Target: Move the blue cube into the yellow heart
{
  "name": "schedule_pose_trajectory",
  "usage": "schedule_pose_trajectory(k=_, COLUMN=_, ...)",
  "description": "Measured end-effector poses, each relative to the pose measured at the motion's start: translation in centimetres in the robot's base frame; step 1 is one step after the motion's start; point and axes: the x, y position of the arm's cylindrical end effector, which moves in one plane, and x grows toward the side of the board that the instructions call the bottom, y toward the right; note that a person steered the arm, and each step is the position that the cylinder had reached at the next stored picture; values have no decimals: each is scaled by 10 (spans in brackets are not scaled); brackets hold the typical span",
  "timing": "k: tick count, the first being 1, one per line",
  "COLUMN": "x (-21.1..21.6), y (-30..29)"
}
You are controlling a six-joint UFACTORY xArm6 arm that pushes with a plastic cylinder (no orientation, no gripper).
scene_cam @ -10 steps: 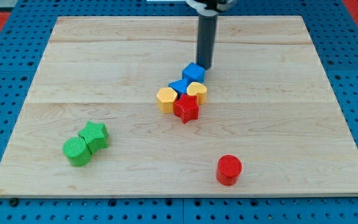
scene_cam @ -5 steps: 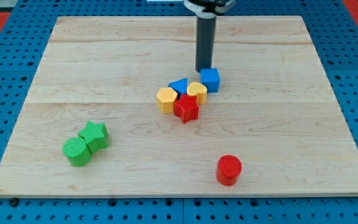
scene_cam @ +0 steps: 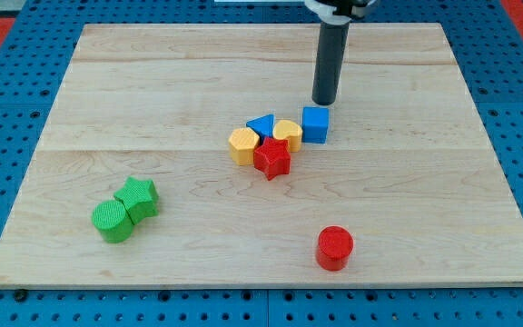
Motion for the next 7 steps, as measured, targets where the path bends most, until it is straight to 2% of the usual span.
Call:
schedule_pose_trajectory(k=2, x=-12, y=-51)
schedule_pose_trajectory(k=3, x=-1, y=-67)
schedule_pose_trajectory(k=5, x=20, y=-53)
schedule_pose_trajectory(k=7, x=22, y=0)
